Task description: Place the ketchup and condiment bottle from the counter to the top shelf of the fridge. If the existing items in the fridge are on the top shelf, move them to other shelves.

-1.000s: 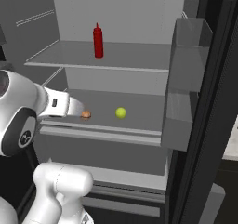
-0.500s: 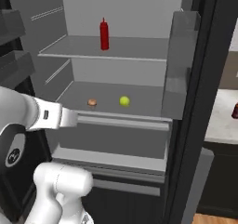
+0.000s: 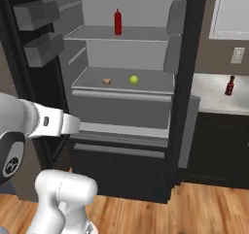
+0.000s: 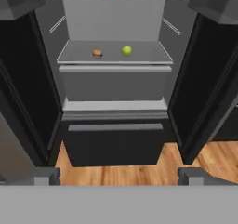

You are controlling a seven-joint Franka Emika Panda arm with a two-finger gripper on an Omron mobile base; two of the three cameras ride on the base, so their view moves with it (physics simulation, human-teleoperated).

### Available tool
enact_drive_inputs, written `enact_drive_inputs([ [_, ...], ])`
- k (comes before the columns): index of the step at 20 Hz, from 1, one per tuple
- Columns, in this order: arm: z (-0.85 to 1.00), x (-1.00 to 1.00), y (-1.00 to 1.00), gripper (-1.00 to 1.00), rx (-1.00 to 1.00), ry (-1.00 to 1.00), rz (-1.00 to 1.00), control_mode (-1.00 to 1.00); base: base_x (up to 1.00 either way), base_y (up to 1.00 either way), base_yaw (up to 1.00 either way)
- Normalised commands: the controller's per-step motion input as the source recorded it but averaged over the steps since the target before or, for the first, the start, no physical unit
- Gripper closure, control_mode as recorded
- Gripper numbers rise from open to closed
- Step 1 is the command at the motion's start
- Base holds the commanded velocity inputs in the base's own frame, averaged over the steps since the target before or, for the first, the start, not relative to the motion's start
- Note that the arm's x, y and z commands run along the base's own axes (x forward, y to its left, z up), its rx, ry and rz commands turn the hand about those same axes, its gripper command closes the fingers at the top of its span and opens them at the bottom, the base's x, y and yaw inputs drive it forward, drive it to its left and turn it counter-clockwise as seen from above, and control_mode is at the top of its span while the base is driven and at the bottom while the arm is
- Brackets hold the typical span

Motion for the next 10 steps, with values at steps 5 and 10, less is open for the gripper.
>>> enact_drive_inputs([
  [5,0.00,0.00,0.00,-1.00,0.00,0.00,0.00,1.00,-0.99,-0.92,-0.14],
  [10,0.00,0.00,0.00,-1.00,0.00,0.00,0.00,1.00,-0.41,-1.00,-0.18],
])
